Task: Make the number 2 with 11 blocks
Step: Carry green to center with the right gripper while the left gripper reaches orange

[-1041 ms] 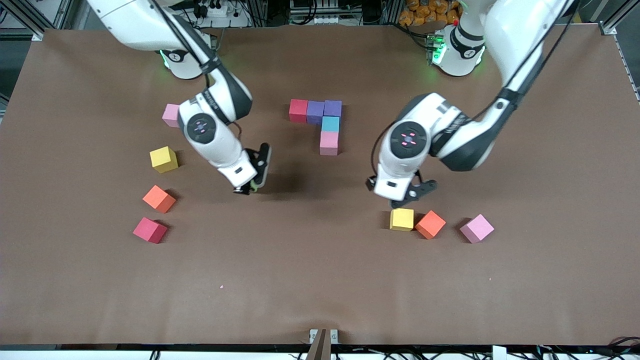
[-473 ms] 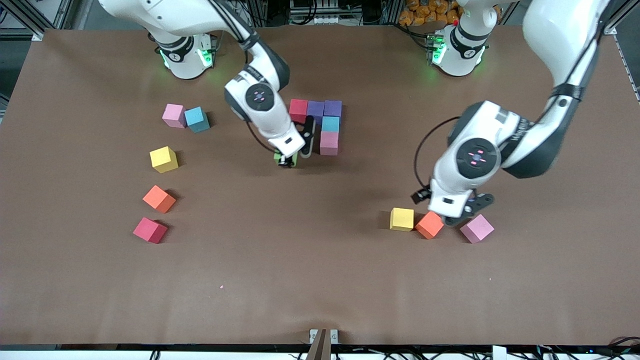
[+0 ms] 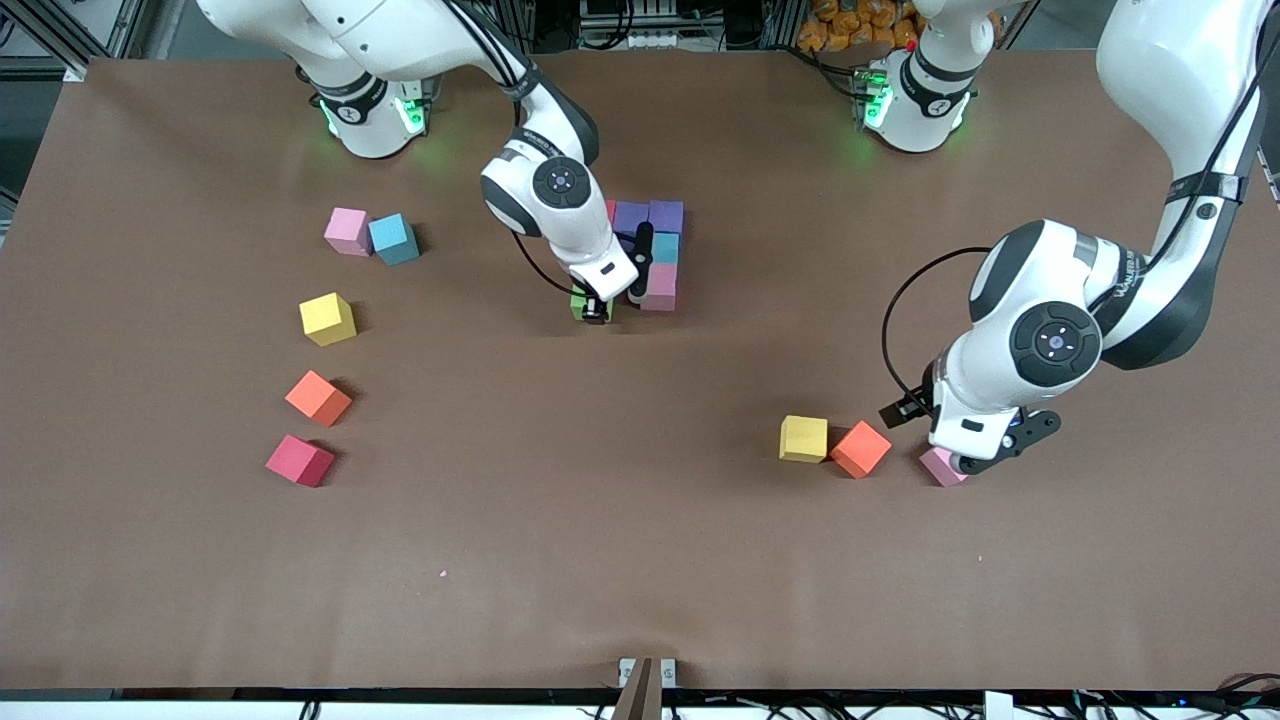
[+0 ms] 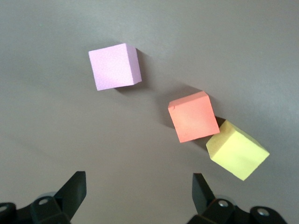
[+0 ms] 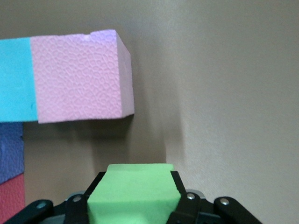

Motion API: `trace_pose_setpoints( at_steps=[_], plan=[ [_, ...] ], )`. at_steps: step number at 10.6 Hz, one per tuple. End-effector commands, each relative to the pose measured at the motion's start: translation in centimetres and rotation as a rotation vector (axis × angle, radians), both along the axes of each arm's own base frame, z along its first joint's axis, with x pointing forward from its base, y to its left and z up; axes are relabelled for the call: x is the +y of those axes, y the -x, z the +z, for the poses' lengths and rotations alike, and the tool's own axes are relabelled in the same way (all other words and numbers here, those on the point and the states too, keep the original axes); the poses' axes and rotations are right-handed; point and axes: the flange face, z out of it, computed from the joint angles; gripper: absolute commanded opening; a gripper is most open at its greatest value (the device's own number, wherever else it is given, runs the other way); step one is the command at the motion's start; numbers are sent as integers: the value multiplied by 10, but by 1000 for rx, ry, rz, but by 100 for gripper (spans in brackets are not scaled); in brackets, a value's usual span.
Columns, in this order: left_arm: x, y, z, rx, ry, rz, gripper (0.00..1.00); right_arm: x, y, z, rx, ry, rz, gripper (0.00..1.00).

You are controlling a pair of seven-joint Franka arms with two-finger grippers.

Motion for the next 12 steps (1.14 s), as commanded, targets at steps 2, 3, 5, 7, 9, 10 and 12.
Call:
trace_pose_setpoints(
  at_steps=[2, 3, 5, 7, 9, 10, 12],
  plan=[
    [0, -21, -4, 2, 52, -32, 100, 23, 8, -5, -10, 2, -2, 30],
    [2, -27, -9, 7, 65, -14, 100, 26, 11, -6, -9, 2, -2, 30],
    [2, -30, -15, 5, 68, 1, 100, 31, 15, -5, -16, 2, -5, 30],
    [-14, -37, -31, -13, 55, 110, 100, 37, 21, -6, -15, 2, 4, 30],
    [-29, -40, -57, -26, 3, 155, 100, 42, 24, -8, -21, 5, 20, 30],
    [-31, -43, -66, -42, -3, 175, 100, 42, 24, -11, -18, 7, 20, 30],
    [-30, -49, -75, -67, 20, 182, 100, 45, 24, -10, -21, 2, 22, 30]
  ],
)
